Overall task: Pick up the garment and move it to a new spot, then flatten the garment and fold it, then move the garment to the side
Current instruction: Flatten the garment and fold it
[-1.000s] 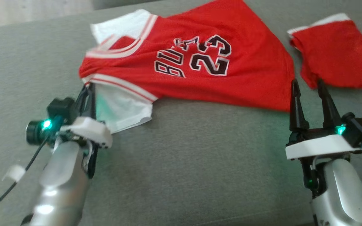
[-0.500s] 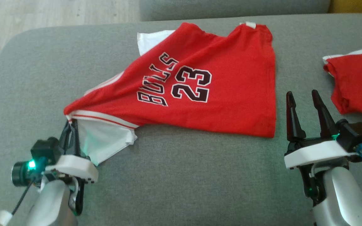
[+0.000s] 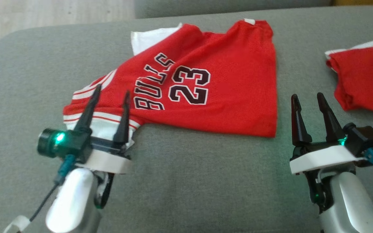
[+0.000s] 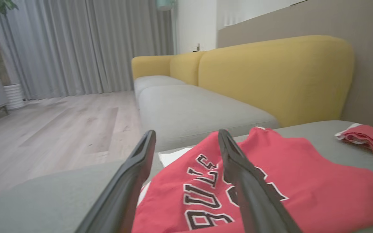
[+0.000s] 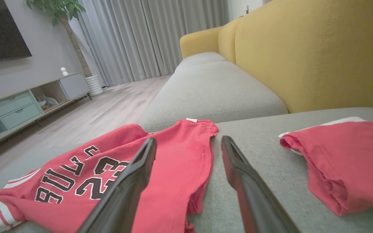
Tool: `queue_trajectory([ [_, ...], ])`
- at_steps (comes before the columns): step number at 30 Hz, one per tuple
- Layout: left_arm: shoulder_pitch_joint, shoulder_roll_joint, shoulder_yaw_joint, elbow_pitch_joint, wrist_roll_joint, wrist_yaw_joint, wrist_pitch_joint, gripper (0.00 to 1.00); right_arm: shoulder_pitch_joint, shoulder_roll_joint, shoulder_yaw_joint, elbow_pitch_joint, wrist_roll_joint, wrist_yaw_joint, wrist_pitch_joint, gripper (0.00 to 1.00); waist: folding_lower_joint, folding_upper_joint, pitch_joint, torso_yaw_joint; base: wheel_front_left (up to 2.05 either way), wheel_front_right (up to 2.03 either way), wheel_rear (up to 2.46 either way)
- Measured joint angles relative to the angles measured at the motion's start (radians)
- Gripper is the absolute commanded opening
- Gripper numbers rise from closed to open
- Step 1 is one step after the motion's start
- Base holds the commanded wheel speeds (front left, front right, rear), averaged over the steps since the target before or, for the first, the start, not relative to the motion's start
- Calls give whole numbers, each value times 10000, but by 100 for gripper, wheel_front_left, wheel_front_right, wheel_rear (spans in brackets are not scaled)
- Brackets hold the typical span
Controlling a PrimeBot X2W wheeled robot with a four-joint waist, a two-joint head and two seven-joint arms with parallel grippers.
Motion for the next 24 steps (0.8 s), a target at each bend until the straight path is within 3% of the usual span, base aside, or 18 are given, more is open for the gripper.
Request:
queue_trajectory([
  [5, -172, -146, -702, -128, 332, -418, 59, 100, -27, 0, 136, 36, 176, 0, -140, 100, 1, 0, 302, -461, 0, 0, 0],
  [11, -1765, -397, -1944, 552, 709, -909, 1208, 100, -82, -2, 451, 176, 428, 0, -349, 100, 2, 0, 758, -1240, 0, 0, 0],
  [19, -3379, -713, -2982, 2773, 744, -1120, 2771, 100, -508, -2, 811, 328, 802, 0, -541, 100, 3, 0, 1464, -2443, 0, 0, 0],
  [24, -4619, -685, -3183, 4397, 823, -1129, 3064, 100, -514, 2, 1126, 431, 976, 0, -675, 100, 3, 0, 1955, -3121, 0, 0, 0],
])
